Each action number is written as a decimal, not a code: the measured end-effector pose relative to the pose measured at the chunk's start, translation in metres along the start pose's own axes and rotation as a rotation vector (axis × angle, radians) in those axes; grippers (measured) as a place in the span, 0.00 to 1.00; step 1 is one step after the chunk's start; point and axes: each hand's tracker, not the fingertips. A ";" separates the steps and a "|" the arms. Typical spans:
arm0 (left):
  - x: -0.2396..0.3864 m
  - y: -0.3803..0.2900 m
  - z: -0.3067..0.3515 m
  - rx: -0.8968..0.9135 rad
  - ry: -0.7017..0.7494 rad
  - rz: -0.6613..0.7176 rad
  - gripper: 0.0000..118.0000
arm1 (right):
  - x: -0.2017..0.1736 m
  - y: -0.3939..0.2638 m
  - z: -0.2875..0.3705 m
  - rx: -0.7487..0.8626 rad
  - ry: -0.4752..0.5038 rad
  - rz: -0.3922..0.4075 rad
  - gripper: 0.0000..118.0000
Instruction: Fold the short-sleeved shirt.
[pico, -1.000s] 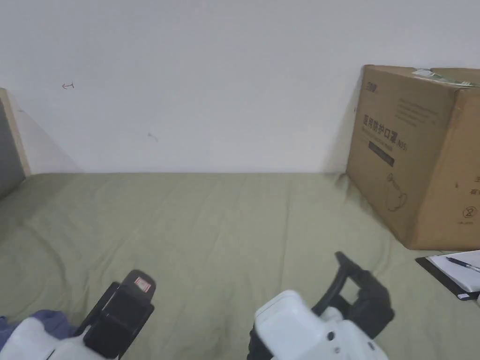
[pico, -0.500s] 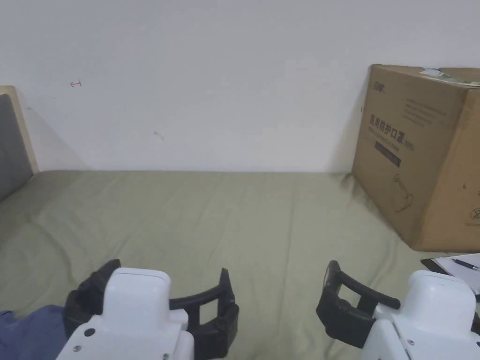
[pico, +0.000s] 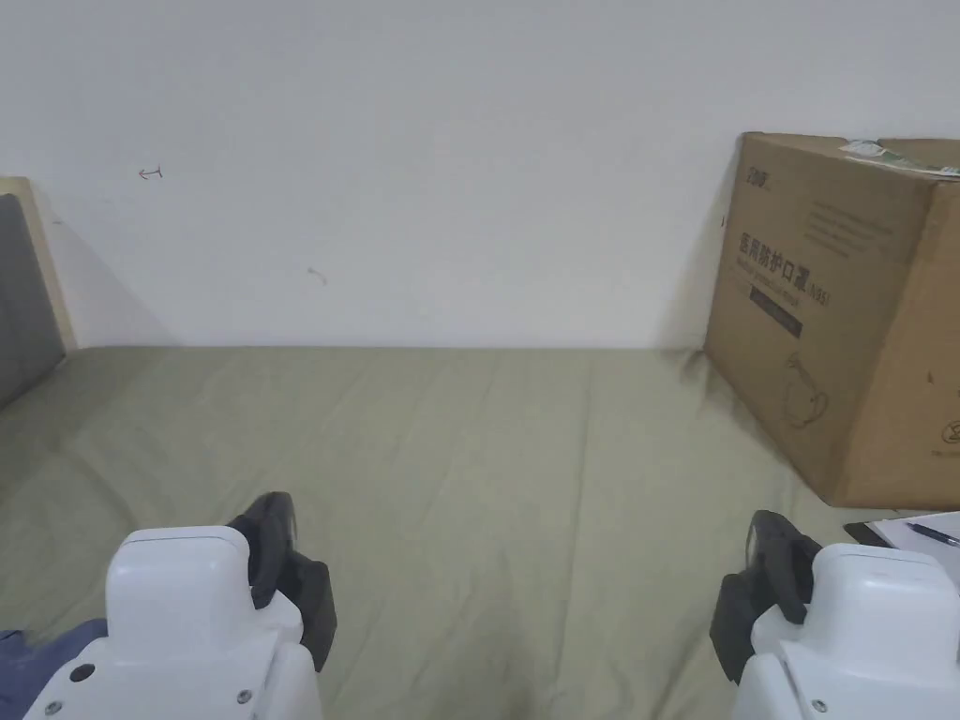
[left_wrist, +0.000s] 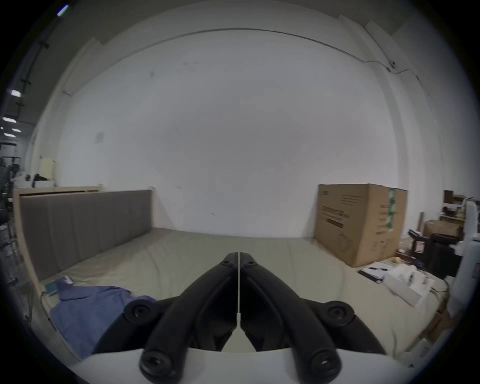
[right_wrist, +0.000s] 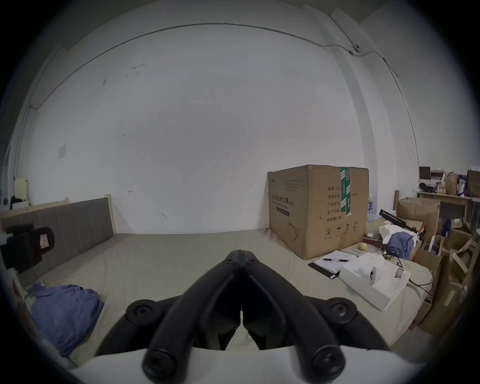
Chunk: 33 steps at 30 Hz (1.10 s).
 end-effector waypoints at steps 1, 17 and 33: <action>-0.001 0.001 -0.002 -0.024 -0.010 0.006 0.00 | 0.000 0.000 -0.001 0.000 -0.012 -0.005 0.00; -0.051 0.024 0.025 -0.019 0.134 -0.050 0.00 | -0.054 0.014 -0.012 -0.012 0.224 0.008 0.00; -0.156 0.024 0.093 -0.118 0.539 -0.042 0.00 | -0.200 -0.022 0.016 -0.160 0.760 0.077 0.00</action>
